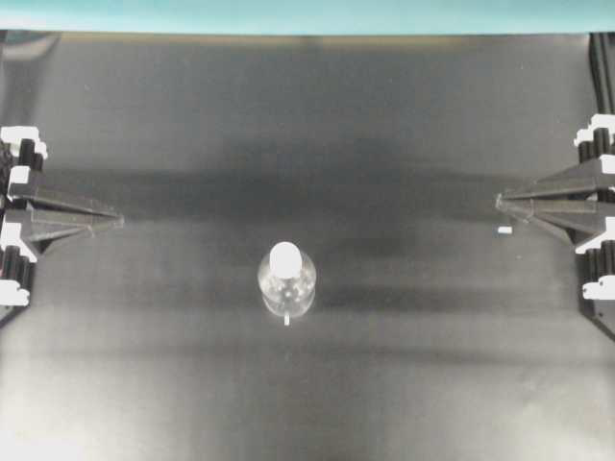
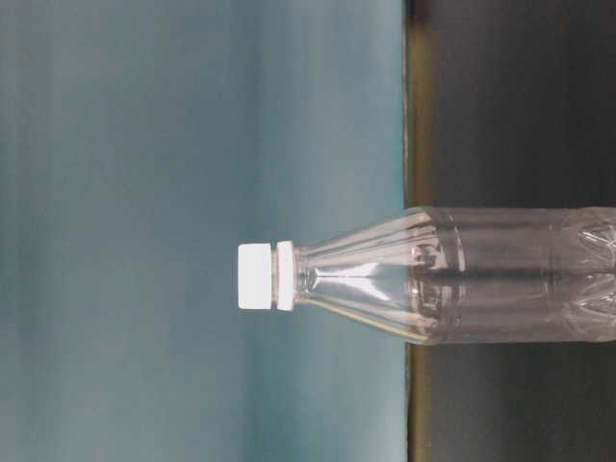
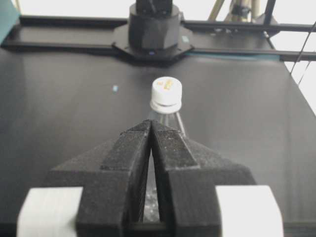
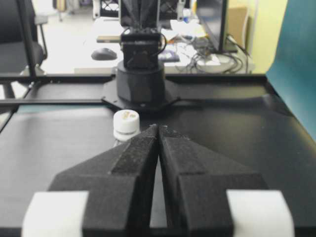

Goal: Open the bottle cap by holding the bottle with the left arm and twisting the cap with the right arm.
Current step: 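Move the left gripper toward the clear bottle's body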

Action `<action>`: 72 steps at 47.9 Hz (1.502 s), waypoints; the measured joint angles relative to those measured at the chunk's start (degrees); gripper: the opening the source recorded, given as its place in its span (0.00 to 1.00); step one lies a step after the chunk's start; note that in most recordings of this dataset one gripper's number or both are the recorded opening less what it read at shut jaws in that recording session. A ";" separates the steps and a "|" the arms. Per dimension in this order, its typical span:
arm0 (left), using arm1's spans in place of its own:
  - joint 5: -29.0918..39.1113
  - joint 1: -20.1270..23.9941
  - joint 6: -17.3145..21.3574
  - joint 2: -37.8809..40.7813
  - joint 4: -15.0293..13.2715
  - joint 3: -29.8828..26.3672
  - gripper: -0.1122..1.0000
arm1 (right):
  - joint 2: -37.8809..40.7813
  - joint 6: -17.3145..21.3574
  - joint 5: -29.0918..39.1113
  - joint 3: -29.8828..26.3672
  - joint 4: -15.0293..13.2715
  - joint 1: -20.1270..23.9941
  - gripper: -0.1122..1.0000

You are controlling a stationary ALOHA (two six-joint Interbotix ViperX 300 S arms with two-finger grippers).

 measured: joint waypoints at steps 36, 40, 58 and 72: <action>-9.67 -0.09 0.26 28.65 2.20 -15.91 0.57 | 4.75 0.00 11.69 -3.34 2.11 -0.35 0.10; -10.46 -0.44 0.00 30.41 2.20 -17.31 0.79 | 4.66 0.09 11.78 -3.34 2.20 -0.35 0.10; -17.31 -2.46 -0.53 42.28 2.20 -21.53 0.95 | 2.64 1.67 13.45 -3.34 2.29 -0.35 0.10; -21.88 -2.64 -0.53 48.96 2.20 -21.27 0.95 | 2.37 5.89 14.59 -3.34 2.29 -0.35 0.10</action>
